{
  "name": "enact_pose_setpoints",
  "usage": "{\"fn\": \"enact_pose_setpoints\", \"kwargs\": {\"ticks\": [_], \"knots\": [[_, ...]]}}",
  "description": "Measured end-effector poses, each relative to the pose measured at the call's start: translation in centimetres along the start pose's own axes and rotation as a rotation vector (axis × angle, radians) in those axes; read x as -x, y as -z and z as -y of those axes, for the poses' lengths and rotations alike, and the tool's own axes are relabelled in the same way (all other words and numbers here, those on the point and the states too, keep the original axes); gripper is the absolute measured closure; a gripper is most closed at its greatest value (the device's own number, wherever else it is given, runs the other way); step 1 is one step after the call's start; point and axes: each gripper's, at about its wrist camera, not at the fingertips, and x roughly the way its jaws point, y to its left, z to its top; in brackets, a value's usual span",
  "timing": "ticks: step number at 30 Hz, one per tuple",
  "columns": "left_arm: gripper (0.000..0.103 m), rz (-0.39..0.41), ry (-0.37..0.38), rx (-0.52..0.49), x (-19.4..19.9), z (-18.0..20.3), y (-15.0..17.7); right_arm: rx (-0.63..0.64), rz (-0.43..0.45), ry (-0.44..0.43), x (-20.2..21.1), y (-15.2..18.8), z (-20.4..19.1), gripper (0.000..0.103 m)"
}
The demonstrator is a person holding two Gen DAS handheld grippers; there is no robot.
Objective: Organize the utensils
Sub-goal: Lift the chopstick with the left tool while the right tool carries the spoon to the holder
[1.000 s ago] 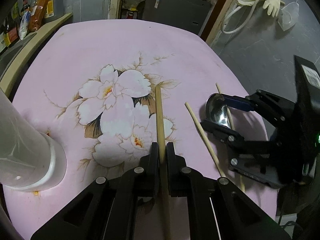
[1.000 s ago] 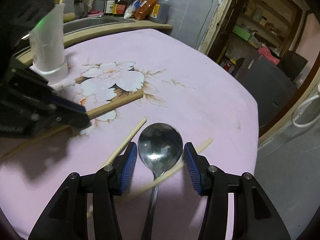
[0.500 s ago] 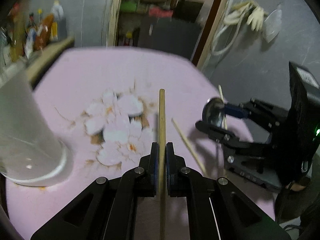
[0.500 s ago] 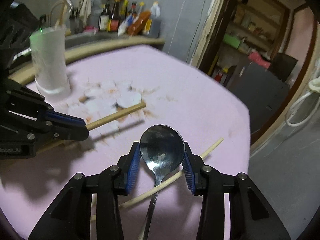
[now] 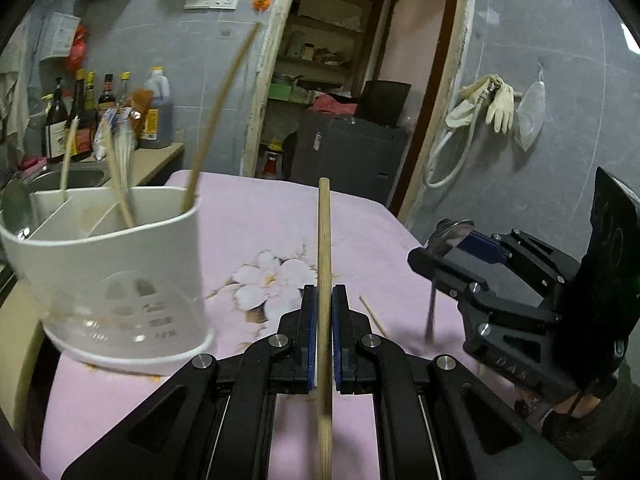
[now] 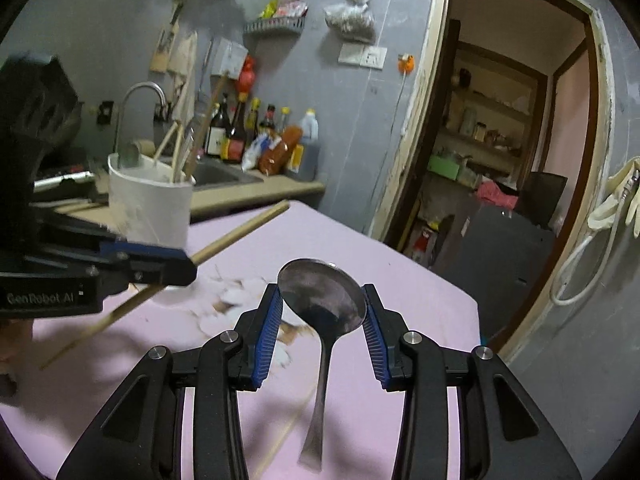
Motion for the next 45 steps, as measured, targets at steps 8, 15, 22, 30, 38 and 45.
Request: {"fn": "enact_pose_setpoints", "kwargs": {"ticks": [8,15,22,30,38,45], "knots": [[0.098,0.042,-0.012,0.039,2.5,-2.1,0.2,-0.021,-0.004,-0.026,-0.9,-0.3,-1.0,0.067],[0.098,0.096,-0.025,0.049,4.0,-2.5,0.1,-0.049,0.009,-0.037,-0.6,-0.7,-1.0,0.067],[0.098,0.203,-0.019,0.062,5.6,-2.8,-0.6,-0.063,0.042,-0.044,0.2,-1.6,-0.9,0.067],[0.098,0.257,0.027,0.062,7.3,-3.0,-1.6,-0.081,0.094,-0.06,1.1,-3.4,-0.8,0.067],[0.098,0.395,-0.002,0.076,10.3,-4.7,-4.4,-0.091,0.148,-0.095,1.7,-6.5,-1.1,0.067],[0.098,0.493,-0.071,0.111,12.2,-9.6,-7.8,-0.12,0.236,-0.147,2.1,-10.4,-2.3,0.067]]}}
